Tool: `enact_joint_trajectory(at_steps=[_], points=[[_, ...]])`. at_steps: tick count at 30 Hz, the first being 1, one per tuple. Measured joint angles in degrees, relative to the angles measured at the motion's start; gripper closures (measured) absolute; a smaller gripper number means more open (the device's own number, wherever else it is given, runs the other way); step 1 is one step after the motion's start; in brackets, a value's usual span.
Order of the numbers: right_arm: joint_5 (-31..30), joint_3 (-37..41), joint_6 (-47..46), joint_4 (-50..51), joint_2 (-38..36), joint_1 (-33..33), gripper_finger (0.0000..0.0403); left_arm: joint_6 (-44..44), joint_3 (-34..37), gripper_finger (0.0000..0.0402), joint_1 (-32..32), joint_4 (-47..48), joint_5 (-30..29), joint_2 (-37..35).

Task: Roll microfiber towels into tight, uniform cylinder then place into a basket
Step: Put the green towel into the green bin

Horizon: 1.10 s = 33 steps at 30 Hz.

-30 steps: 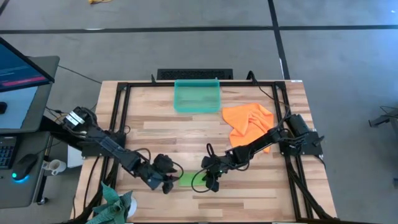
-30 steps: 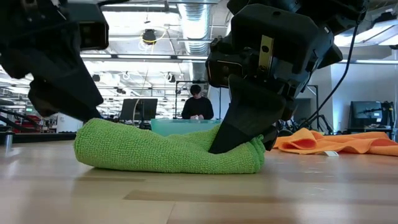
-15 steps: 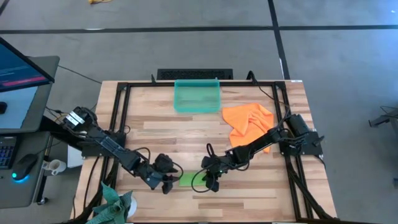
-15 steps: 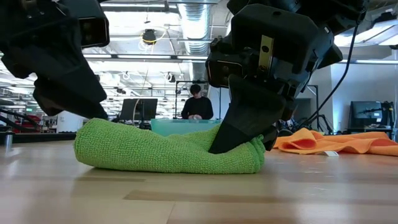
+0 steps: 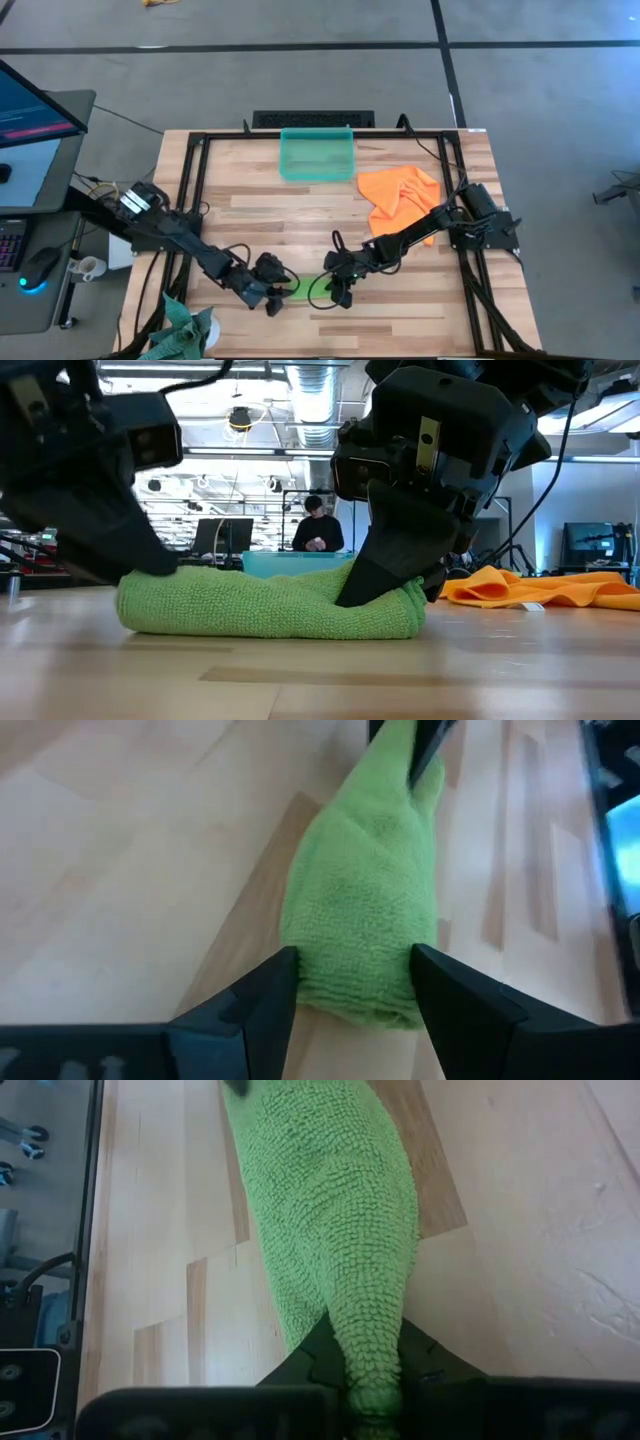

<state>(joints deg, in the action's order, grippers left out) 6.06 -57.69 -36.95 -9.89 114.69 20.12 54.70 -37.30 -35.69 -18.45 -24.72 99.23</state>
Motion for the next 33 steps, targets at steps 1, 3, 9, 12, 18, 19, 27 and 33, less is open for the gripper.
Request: enact_joint_trajectory(at_steps=[1, 3, 9, 12, 18, 19, 27, 33], points=[[-0.01, 0.01, 0.01, 0.0, 0.0, 0.0, 0.0354, 0.25, 0.0, 0.0213, 0.04, -0.02, 0.27, 0.48], [0.01, 0.0, 0.01, 0.0, 0.0, 0.0, 0.0354, 0.92, -0.02, 0.0213, 0.29, -0.59, 1.27, 1.25], [-0.02, 0.01, 0.01, -0.02, 0.0, 0.0, 0.0354, 0.42, -0.04, 0.0213, 0.42, -0.19, 1.51, 1.25], [-0.03, 0.02, -0.02, -0.02, 0.0, 0.0, 0.0354, -0.29, -0.09, 0.0215, 0.43, 1.08, 1.49, 1.25], [-0.05, 0.02, -0.02, -0.02, 0.0, -0.07, 0.0357, -3.72, -0.09, 0.0258, 0.44, 1.54, 1.44, 1.23], [-0.05, 0.01, -0.02, -0.04, 0.0, -0.07, 0.0357, -4.86, -0.09, 0.027, 0.44, 1.18, 1.46, 1.24], [-0.12, 0.17, -0.06, -2.83, 0.22, -0.37, 0.0358, -11.29, 0.0, 0.038, 1.49, -1.1, 2.81, 1.25], [-0.18, 0.2, 2.04, -3.1, 0.0, -0.64, 0.0361, -15.27, 0.04, 0.0385, 5.27, 0.04, 9.93, -0.68]])
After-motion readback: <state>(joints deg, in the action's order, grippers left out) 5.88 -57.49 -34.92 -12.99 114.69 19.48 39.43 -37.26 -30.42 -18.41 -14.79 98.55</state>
